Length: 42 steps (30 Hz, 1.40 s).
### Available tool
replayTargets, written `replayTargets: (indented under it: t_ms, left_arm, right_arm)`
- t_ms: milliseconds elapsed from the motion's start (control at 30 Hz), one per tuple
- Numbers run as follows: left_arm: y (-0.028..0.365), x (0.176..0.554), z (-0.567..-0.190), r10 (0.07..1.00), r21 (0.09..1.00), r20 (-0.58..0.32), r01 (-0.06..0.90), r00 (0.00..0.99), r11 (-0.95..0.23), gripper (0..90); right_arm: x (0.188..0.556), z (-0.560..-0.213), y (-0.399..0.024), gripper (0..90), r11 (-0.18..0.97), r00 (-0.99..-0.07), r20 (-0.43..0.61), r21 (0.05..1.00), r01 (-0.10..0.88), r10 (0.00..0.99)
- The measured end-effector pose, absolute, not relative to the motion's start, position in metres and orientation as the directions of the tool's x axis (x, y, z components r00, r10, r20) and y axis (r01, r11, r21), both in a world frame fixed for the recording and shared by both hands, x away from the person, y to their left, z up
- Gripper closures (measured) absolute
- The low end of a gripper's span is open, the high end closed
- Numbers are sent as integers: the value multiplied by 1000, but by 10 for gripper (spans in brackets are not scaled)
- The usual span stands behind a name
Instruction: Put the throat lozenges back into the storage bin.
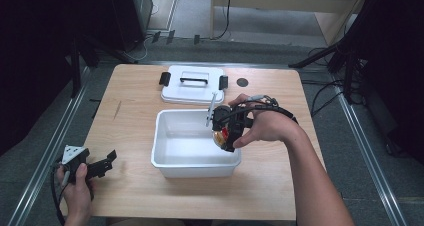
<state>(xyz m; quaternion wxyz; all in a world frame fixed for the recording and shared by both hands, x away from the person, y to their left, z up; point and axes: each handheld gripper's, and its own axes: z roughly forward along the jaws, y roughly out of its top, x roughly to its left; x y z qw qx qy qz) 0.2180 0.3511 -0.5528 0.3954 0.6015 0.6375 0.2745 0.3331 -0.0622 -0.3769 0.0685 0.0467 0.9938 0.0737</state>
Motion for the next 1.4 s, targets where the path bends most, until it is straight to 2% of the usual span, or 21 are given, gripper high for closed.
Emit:
replayTargets:
  t_ms: [1400]
  left_arm:
    - [351, 218, -553, 983, 824, -178, 551, 39, 127, 0]
  right_arm:
    - [342, -444, -43, 211, 997, -992, -109, 45, 58, 62]
